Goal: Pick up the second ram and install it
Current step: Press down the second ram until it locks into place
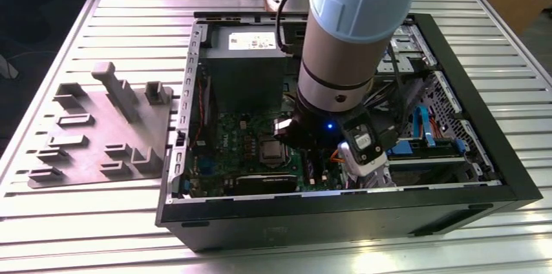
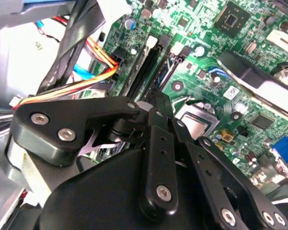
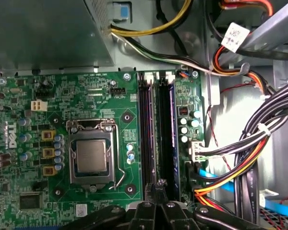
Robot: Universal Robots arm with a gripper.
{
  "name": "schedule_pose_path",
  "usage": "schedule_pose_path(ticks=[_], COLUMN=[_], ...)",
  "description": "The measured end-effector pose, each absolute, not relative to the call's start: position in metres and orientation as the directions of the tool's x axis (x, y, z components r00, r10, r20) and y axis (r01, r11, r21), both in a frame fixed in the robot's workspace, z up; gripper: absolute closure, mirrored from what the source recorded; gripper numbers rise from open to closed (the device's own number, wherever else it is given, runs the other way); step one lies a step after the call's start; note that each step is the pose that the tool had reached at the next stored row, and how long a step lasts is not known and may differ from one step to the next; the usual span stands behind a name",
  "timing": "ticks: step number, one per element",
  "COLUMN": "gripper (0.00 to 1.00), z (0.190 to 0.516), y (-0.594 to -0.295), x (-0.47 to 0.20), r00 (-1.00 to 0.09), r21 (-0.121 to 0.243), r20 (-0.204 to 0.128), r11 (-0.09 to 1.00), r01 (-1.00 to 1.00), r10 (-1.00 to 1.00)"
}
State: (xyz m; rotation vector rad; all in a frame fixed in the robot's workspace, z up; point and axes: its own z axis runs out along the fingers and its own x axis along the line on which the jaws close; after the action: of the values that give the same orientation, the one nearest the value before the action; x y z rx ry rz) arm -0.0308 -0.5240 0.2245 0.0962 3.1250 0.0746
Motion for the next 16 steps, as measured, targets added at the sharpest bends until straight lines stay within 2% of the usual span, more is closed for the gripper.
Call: schedule_pose_path(ticks=[16], gripper=[0.90], z=[0.2174], y=[-0.5243], x=[-0.0308], r00=[-0.998], r21=[0.047], r20=[-0.013], r11=[0.997], r01=[0.061], r10=[0.062])
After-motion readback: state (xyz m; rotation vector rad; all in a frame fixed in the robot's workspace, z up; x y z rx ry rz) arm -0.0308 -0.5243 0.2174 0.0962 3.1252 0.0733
